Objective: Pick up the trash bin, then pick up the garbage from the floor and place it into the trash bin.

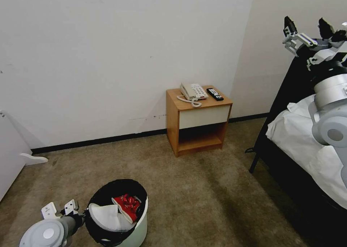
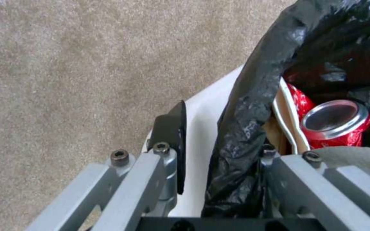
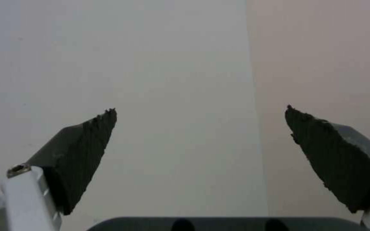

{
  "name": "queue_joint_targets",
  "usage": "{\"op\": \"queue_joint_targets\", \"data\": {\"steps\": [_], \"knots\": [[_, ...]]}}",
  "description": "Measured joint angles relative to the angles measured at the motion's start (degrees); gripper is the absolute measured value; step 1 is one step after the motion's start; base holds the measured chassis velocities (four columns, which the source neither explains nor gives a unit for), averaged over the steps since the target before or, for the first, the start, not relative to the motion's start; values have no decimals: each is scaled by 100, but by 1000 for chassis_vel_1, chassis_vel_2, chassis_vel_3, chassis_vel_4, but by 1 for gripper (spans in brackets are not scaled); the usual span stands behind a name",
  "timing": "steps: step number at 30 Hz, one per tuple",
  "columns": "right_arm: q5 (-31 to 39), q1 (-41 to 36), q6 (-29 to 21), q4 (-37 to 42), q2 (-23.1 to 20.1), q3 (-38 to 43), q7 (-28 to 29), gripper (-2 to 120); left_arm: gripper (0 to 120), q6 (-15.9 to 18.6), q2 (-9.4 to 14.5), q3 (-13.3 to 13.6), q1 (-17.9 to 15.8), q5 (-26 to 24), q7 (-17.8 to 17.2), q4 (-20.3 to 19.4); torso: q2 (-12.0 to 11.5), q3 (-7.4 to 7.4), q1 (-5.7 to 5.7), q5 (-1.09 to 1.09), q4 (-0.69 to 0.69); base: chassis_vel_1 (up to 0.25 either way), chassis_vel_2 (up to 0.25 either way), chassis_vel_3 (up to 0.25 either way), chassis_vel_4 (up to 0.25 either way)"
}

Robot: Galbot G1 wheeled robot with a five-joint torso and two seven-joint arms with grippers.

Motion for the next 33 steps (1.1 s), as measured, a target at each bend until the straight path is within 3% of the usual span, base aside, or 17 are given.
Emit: {"op": "queue_joint_targets", "data": {"steps": [29, 33], "knots": [[-73, -182, 39, -1, 37, 99, -6, 100, 22, -9, -14, 18, 9, 12, -4, -34, 0, 0, -1, 0, 1, 0, 0, 0, 0], [-95, -235, 52, -1, 38, 120, -9, 100, 16, -14, -25, 45, -29, 36, 9, 3, 0, 0, -1, 1, 1, 0, 0, 0, 0]]}}
